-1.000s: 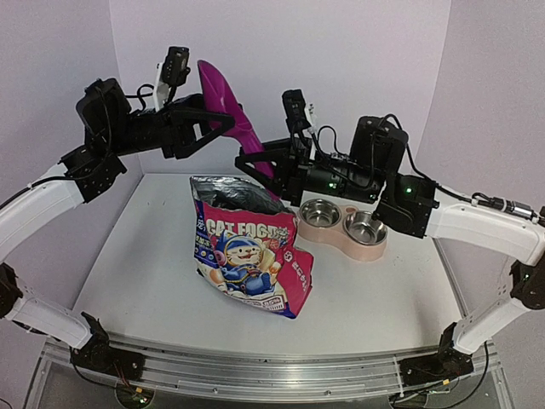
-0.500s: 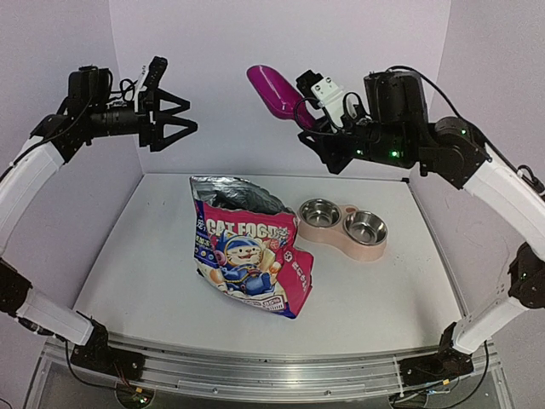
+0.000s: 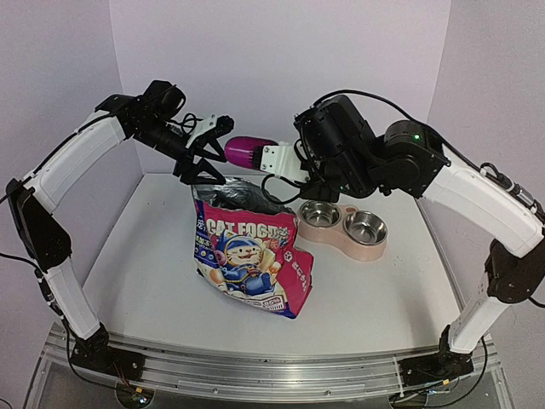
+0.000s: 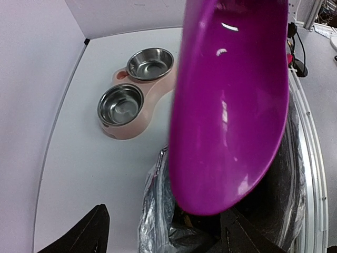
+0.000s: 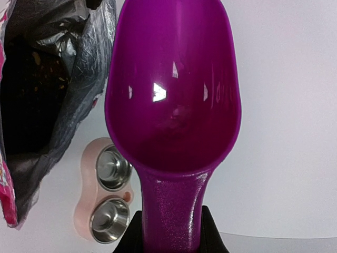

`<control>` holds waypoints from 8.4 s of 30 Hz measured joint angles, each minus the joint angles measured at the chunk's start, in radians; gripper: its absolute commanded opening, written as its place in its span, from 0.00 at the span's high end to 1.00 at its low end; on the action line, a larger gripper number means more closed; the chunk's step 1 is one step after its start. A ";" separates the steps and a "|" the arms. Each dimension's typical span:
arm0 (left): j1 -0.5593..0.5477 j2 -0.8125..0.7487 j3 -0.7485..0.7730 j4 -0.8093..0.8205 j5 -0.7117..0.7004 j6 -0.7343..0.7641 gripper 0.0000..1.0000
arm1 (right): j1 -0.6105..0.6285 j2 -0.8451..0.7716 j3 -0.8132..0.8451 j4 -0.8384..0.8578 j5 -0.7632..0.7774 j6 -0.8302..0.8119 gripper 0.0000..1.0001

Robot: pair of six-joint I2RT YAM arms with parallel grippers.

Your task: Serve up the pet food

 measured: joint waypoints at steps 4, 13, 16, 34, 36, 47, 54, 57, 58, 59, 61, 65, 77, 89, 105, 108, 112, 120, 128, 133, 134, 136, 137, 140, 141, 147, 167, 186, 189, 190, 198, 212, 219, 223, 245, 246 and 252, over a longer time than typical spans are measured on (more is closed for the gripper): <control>-0.021 0.029 0.004 -0.060 -0.022 0.050 0.41 | 0.016 0.001 0.006 0.003 0.065 -0.094 1.00; -0.023 0.042 -0.025 -0.031 -0.107 0.061 0.65 | 0.038 0.009 0.002 -0.002 0.124 -0.215 1.00; -0.023 0.057 -0.025 -0.022 -0.121 0.067 0.82 | 0.052 0.024 0.002 0.000 0.126 -0.242 1.00; -0.100 -0.135 -0.267 0.162 -0.214 0.006 1.00 | 0.087 0.201 0.024 0.004 0.139 -0.312 1.00; -0.115 -0.156 -0.273 0.159 -0.231 -0.029 1.00 | 0.088 0.218 0.024 0.003 0.139 -0.315 1.00; -0.248 -0.185 -0.253 0.103 -0.391 -0.206 1.00 | 0.102 0.281 0.055 0.010 0.150 -0.332 1.00; -0.301 -0.184 -0.200 0.043 -0.419 -0.352 1.00 | 0.103 0.356 0.041 -0.026 0.129 -0.308 1.00; -0.308 -0.184 -0.201 0.037 -0.408 -0.384 1.00 | 0.102 0.383 0.038 -0.096 0.105 -0.240 1.00; -0.310 -0.186 -0.205 0.039 -0.403 -0.389 1.00 | 0.100 0.389 0.038 -0.123 0.092 -0.216 1.00; -0.312 -0.189 -0.211 0.041 -0.398 -0.394 1.00 | 0.097 0.394 0.038 -0.151 0.074 -0.189 1.00; -0.319 -0.207 -0.240 0.053 -0.391 -0.400 1.00 | 0.092 0.406 0.039 -0.195 0.024 -0.129 1.00; -0.363 -0.234 -0.293 0.080 -0.393 -0.401 1.00 | 0.089 0.451 0.071 -0.253 -0.069 -0.014 1.00; -0.369 -0.299 -0.413 0.131 -0.299 -0.474 1.00 | 0.104 0.566 0.226 -0.362 -0.170 0.138 1.00; -0.271 -0.333 -0.502 0.217 -0.188 -0.450 1.00 | -0.009 0.417 0.025 -0.117 -0.620 0.250 1.00; -0.278 -0.337 -0.461 0.250 -0.336 -0.367 1.00 | -0.031 0.239 -0.130 0.028 -0.746 0.480 1.00; -0.281 -0.337 -0.458 0.255 -0.357 -0.352 1.00 | -0.030 0.225 -0.129 0.022 -0.753 0.546 1.00; -0.283 -0.337 -0.455 0.256 -0.373 -0.337 1.00 | -0.028 0.223 -0.113 0.002 -0.753 0.617 1.00; -0.290 -0.338 -0.451 0.259 -0.388 -0.289 1.00 | -0.008 0.207 -0.110 -0.024 -0.721 0.735 1.00; -0.298 -0.338 -0.450 0.267 -0.378 -0.274 1.00 | 0.025 0.193 -0.099 -0.069 -0.655 0.797 1.00; -0.298 -0.337 -0.436 0.262 -0.372 -0.280 1.00 | 0.027 0.207 0.015 -0.157 -0.605 0.791 1.00; -0.298 -0.336 -0.436 0.258 -0.372 -0.282 1.00 | 0.029 0.208 0.041 -0.173 -0.589 0.785 1.00; -0.297 -0.336 -0.436 0.253 -0.373 -0.284 1.00 | 0.034 0.208 0.080 -0.191 -0.564 0.770 1.00; -0.297 -0.335 -0.436 0.254 -0.373 -0.285 1.00 | 0.036 0.208 0.088 -0.194 -0.555 0.762 1.00; -0.295 -0.335 -0.436 0.254 -0.372 -0.296 1.00 | 0.036 0.215 0.095 -0.202 -0.541 0.751 1.00; -0.295 -0.334 -0.436 0.254 -0.372 -0.301 1.00 | 0.036 0.219 0.097 -0.203 -0.539 0.751 1.00; -0.295 -0.332 -0.436 0.256 -0.378 -0.311 1.00 | 0.035 0.209 0.074 -0.199 -0.542 0.774 1.00; -0.297 -0.342 -0.446 0.281 -0.431 -0.275 1.00 | 0.068 0.073 -0.017 -0.218 -0.517 0.856 1.00; -0.297 -0.341 -0.446 0.281 -0.434 -0.274 1.00 | 0.076 -0.104 -0.174 -0.178 -0.518 0.751 1.00; -0.297 -0.341 -0.446 0.281 -0.440 -0.274 1.00 | 0.077 -0.112 -0.182 -0.160 -0.524 0.727 1.00; -0.297 -0.341 -0.446 0.282 -0.441 -0.274 1.00 | 0.077 -0.118 -0.188 -0.155 -0.527 0.720 1.00; -0.298 -0.341 -0.446 0.282 -0.457 -0.276 1.00 | 0.077 -0.212 -0.234 -0.119 -0.543 0.691 1.00; -0.298 -0.341 -0.446 0.283 -0.482 -0.284 1.00 | 0.077 -0.257 -0.240 -0.104 -0.493 0.692 1.00; -0.298 -0.341 -0.446 0.283 -0.484 -0.284 1.00 | 0.057 -0.274 -0.231 -0.106 -0.433 0.730 1.00; -0.298 -0.340 -0.445 0.283 -0.486 -0.284 1.00 | -0.009 -0.274 -0.219 -0.106 -0.419 0.753 1.00; -0.298 -0.339 -0.439 0.282 -0.485 -0.293 1.00 | -0.509 -0.183 -0.344 -0.059 -0.534 0.756 1.00; -0.298 -0.339 -0.439 0.282 -0.484 -0.296 1.00 | -0.528 -0.188 -0.384 -0.052 -0.542 0.754 1.00; -0.298 -0.339 -0.439 0.282 -0.478 -0.302 1.00 | -0.648 -0.234 -0.576 -0.015 -0.572 0.710 1.00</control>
